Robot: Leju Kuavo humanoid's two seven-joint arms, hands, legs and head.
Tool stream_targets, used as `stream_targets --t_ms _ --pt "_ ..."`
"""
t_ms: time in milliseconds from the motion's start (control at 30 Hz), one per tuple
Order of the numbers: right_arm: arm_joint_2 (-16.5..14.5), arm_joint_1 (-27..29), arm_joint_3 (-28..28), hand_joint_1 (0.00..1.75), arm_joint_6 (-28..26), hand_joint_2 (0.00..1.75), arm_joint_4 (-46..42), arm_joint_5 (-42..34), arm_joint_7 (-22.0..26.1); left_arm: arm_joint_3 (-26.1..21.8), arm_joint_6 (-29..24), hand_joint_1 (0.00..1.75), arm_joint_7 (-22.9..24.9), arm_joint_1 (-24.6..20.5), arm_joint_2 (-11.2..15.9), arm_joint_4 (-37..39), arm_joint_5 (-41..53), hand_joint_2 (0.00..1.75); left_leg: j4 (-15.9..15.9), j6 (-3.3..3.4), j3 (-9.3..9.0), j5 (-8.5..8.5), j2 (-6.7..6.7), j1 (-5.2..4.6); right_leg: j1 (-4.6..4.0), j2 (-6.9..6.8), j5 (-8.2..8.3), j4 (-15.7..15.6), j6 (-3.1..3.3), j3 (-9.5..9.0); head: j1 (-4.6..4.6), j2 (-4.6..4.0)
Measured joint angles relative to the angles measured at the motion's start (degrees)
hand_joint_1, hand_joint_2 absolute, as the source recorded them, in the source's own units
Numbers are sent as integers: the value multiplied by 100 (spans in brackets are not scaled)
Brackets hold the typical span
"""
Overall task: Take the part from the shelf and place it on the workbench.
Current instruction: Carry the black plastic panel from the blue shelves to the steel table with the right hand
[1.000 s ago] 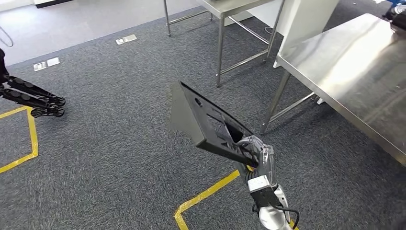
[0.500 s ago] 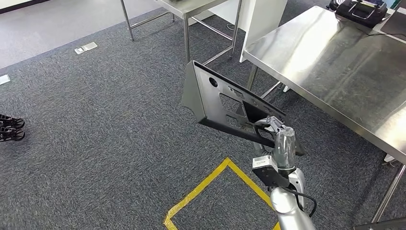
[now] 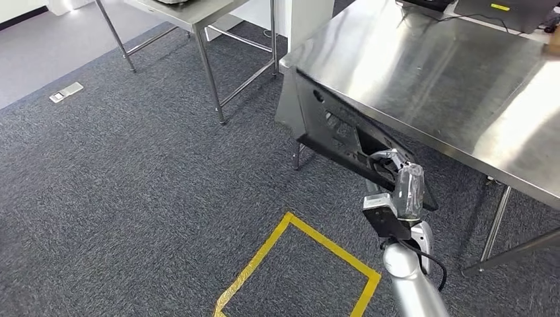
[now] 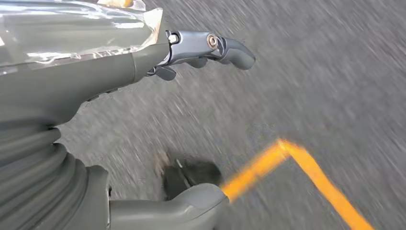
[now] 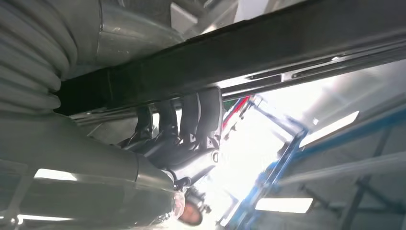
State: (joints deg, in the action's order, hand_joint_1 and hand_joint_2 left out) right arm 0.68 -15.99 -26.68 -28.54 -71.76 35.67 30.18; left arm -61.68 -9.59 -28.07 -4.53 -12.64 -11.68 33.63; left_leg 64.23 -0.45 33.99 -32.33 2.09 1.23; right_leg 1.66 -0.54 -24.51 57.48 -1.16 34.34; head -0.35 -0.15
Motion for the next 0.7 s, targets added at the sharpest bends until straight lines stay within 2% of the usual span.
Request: stream_targets --t_ms 33,67,100,133,167,200,233,267,300,333,367,400,433,467,533,567,600,633,667,700 --pt "-7 -22 13 175 -15 175 42 0 14 1 11 0 -10 0 -2 1 2 175 415 3 199 -182 -129 0 -9 73 -2 1 19 -3 -16 0" --pt "-14 -30 19 175 -24 175 85 1 22 2 19 0 -14 2 -4 2 3 175 791 4 403 -303 -184 -1 -21 155 -4 3 22 -7 -26 0" --pt "-19 -31 25 175 -27 175 126 2 30 2 29 0 -15 5 -4 3 2 175 1015 9 551 -324 -204 -2 -32 239 -6 5 24 -14 -29 0" --pt "-21 -31 33 175 -32 175 166 5 34 2 53 0 -19 6 -2 3 0 175 1030 22 609 -230 -216 -2 -40 326 -9 7 25 -25 -30 0" --pt "-22 -33 42 175 -41 175 200 10 35 1 93 0 -26 6 3 3 -1 175 816 38 556 -31 -236 -1 -43 412 -11 8 25 -39 -30 0" --pt "-24 -35 53 175 -53 175 226 17 37 1 145 0 -36 4 12 3 -2 175 439 55 421 220 -298 4 -42 493 -13 10 23 -53 -31 0" --pt "-28 -41 67 175 -68 175 249 25 38 1 203 0 -46 3 24 3 -1 175 46 72 268 414 -444 19 -47 567 -17 15 16 -55 -29 0" --pt "-33 -53 81 175 -84 175 272 31 39 2 252 0 -57 1 34 3 2 175 -273 81 145 534 -577 33 -59 634 -22 25 5 -43 -25 0" --pt "-39 -65 98 175 -98 175 296 34 42 3 291 0 -67 -1 43 3 4 175 -462 89 67 578 -675 34 -65 698 -18 26 -20 -11 -25 0" --pt "-44 -76 116 175 -109 175 322 35 44 3 321 0 -74 -4 49 3 6 175 -525 102 37 563 -719 22 -62 762 -9 21 -54 24 -23 0" --pt "-46 -86 135 175 -119 175 350 35 48 3 347 0 -81 -10 52 2 9 175 -551 125 22 570 -658 3 -56 830 7 10 -95 55 -25 0" --pt "-46 -88 159 175 -125 175 376 35 51 2 373 0 -86 -20 57 2 13 175 -572 162 2 590 -583 -8 -39 839 16 10 -133 86 -26 0" --pt "-45 -94 183 175 -131 175 401 35 55 2 391 0 -91 -29 64 1 17 175 -599 202 -15 610 -520 -10 -36 750 -2 57 -157 121 -18 0" --pt "-47 -111 203 175 -136 175 424 34 60 2 406 0 -97 -38 70 1 22 175 -626 240 -32 627 -445 -7 -44 587 -77 216 -168 208 -1 0" --pt "-56 -153 226 175 -144 175 467 31 75 2 433 0 -104 -38 83 1 25 175 -645 285 -48 629 -291 -24 -55 230 -358 879 -161 542 29 0" --pt "-61 -168 234 175 -146 175 493 25 89 2 451 0 -107 -35 88 1 27 175 -644 297 -49 623 -204 -34 -54 150 -504 1282 -163 741 40 0" --pt "-63 -172 244 175 -151 175 526 16 108 2 473 0 -108 -34 92 1 30 175 -643 302 -49 616 -124 -42 -52 126 -584 1563 -178 881 42 0" --pt "-63 -173 256 175 -159 175 560 4 128 2 494 0 -109 -34 96 1 31 175 -642 303 -52 609 -49 -45 -52 112 -579 1638 -207 916 45 0" --pt "-63 -177 268 175 -167 175 591 -7 145 2 508 0 -109 -35 98 1 32 175 -642 297 -60 600 22 -45 -51 86 -489 1468 -246 824 48 0" --pt "-63 -187 278 175 -175 175 618 -17 159 2 519 0 -109 -37 98 1 28 175 -642 286 -73 590 90 -45 -52 20 -344 1098 -281 627 49 0"
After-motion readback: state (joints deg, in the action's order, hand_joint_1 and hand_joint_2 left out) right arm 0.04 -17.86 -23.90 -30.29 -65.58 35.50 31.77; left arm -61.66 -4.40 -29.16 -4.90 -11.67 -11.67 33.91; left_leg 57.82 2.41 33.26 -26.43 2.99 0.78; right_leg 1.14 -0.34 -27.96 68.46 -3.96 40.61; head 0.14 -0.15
